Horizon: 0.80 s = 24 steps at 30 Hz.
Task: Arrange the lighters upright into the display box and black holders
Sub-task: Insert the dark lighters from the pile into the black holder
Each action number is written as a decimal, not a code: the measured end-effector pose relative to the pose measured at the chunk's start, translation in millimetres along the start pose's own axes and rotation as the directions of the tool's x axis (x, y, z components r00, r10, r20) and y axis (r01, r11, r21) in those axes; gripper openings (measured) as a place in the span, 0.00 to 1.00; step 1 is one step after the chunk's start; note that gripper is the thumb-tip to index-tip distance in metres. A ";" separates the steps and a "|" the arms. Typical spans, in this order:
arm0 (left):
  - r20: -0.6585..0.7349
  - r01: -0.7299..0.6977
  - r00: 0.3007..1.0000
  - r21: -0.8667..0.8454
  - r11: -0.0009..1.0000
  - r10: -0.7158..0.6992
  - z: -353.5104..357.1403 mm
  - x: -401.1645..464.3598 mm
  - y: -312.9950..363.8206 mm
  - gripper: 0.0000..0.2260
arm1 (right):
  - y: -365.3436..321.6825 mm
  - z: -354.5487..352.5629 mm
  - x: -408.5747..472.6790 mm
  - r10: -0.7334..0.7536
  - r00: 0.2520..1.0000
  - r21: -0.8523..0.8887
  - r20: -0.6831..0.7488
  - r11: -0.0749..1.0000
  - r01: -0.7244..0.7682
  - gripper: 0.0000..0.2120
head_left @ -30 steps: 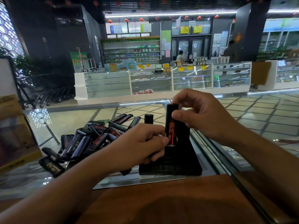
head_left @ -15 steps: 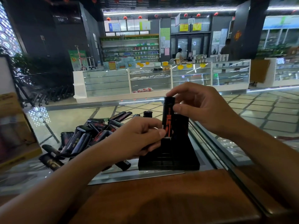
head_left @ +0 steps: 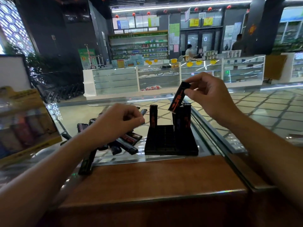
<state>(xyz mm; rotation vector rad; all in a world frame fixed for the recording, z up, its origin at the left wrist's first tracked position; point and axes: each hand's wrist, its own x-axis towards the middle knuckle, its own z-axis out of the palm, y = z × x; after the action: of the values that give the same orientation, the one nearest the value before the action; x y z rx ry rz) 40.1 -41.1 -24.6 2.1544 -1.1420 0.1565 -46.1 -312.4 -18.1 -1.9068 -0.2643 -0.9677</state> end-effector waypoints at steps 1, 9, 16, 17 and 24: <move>0.046 0.007 0.999 0.060 0.998 -0.010 3.4 -8.8 -0.7 0.06 | -0.5 -0.2 0.1 0.002 1.000 0.007 -0.014 1.000 -0.002 0.09; 0.115 -0.191 0.980 0.365 0.911 0.160 17.6 -56.0 8.4 0.09 | -18.3 22.7 0.2 -0.090 0.989 -0.243 0.118 0.963 0.116 0.09; 0.088 -0.275 0.961 0.385 0.881 0.261 19.2 -58.0 4.7 0.14 | -29.5 47.9 0.5 -0.142 0.929 -0.484 0.342 0.820 0.304 0.10; 0.098 -0.285 0.958 0.386 0.877 0.269 18.7 -58.1 4.1 0.15 | -27.1 50.9 0.0 -0.155 0.921 -0.523 0.357 0.784 0.335 0.10; 0.117 -0.330 0.944 0.388 0.860 0.309 17.7 -58.0 -1.3 0.16 | -19.7 64.7 -7.3 -0.291 0.877 -0.641 0.383 0.600 0.479 0.13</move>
<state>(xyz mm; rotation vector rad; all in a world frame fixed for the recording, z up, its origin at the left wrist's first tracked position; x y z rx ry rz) 2.3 -11.8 -61.9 2.3080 -1.6109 0.5320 -28.4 -247.2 -25.9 -2.7997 -0.5200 -1.2496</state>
